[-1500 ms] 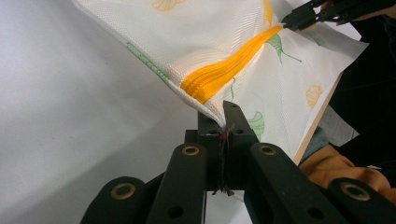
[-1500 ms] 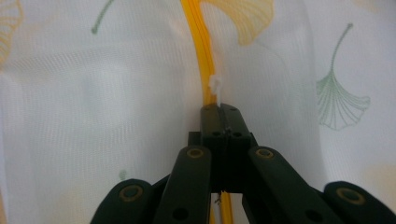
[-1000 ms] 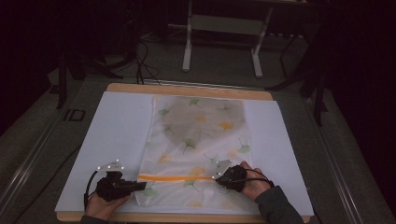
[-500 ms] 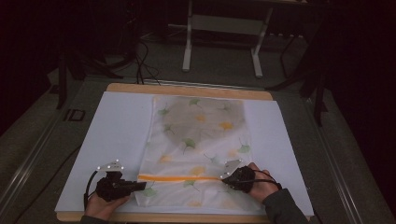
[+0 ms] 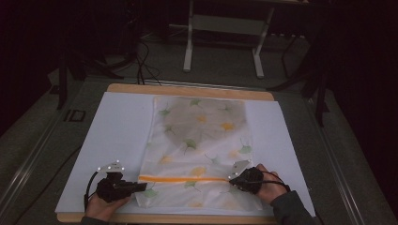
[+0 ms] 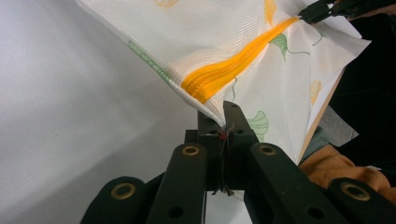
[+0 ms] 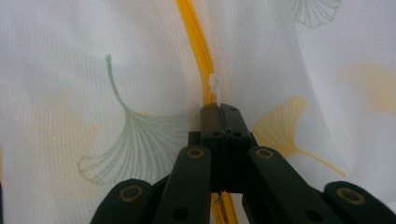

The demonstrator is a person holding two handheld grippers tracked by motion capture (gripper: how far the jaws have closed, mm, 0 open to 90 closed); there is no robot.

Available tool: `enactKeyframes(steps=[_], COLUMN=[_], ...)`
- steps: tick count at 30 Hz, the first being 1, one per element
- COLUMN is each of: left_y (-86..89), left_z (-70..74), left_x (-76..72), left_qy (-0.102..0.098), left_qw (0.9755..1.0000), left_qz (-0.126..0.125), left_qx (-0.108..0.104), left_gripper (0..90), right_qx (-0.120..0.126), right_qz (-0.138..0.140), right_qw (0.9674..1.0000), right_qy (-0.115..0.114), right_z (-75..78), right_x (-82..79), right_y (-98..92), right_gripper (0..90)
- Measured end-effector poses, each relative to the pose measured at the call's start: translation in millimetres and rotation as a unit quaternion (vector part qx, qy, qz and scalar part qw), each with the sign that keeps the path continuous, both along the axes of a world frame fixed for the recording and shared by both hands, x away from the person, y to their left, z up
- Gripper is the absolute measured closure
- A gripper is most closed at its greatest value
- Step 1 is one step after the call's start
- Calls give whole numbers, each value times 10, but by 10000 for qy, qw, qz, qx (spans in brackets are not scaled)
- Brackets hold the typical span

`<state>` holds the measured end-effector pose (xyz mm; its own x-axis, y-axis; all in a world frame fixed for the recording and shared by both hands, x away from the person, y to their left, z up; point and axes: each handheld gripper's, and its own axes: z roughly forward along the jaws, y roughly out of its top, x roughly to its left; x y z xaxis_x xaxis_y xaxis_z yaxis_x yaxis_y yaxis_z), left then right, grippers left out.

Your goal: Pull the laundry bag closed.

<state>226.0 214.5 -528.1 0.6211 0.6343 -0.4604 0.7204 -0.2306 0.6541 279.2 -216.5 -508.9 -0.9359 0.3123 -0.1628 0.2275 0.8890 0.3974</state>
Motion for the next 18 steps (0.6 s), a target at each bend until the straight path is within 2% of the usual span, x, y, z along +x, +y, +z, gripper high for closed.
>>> enactKeyframes(steps=[5, 8, 18], left_y=[3, -7, 8], left_z=[0, -2, 1], left_x=[-1, 1, 0], left_qy=[5, 13, 14], left_qw=[10000, 10000, 10000], left_qz=[-4, -6, 10], left_qx=[-14, 1, -7], left_gripper=[881, 881, 881], right_qx=[-33, 29, -77], right_qz=[-41, -58, -209], right_qw=[10000, 10000, 9997], right_qy=[-19, -25, -62], right_z=[21, 57, 75], right_x=[8, 12, 8], right_y=[-48, -78, -220], right_gripper=[900, 900, 900])
